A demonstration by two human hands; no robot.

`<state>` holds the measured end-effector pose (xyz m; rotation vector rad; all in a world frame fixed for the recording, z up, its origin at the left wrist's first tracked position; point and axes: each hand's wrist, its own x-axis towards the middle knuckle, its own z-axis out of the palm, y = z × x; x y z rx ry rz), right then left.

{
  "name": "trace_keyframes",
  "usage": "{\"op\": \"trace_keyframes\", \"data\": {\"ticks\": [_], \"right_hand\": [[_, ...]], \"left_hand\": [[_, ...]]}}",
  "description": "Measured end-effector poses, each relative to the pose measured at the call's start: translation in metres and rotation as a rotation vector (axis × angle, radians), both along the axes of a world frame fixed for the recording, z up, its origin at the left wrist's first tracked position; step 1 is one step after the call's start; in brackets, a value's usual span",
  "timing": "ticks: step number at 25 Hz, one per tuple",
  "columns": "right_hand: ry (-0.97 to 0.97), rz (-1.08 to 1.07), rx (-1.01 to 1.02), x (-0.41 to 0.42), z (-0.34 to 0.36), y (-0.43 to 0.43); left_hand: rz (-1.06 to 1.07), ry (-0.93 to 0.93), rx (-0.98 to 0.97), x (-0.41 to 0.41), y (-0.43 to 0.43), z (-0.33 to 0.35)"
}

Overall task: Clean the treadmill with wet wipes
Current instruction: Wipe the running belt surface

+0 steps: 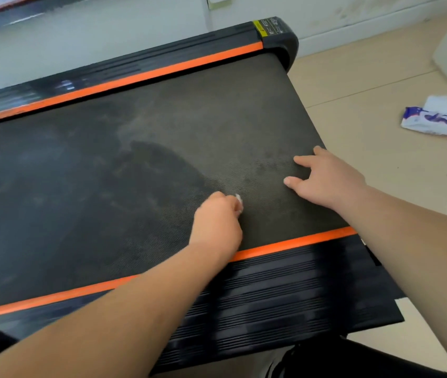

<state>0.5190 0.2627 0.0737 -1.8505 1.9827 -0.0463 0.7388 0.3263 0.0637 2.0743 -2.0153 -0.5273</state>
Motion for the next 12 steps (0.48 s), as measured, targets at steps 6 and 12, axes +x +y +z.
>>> {"op": "trace_keyframes", "data": {"ticks": [6,12], "right_hand": [[-0.163,-0.115,0.05,-0.027,0.003,-0.012],[-0.125,-0.183,0.005,-0.029,0.005,-0.019]], "left_hand": [[0.032,-0.041,-0.027,0.011,-0.058,0.004],[-0.285,0.055,0.039,-0.056,-0.011,0.002]]}}
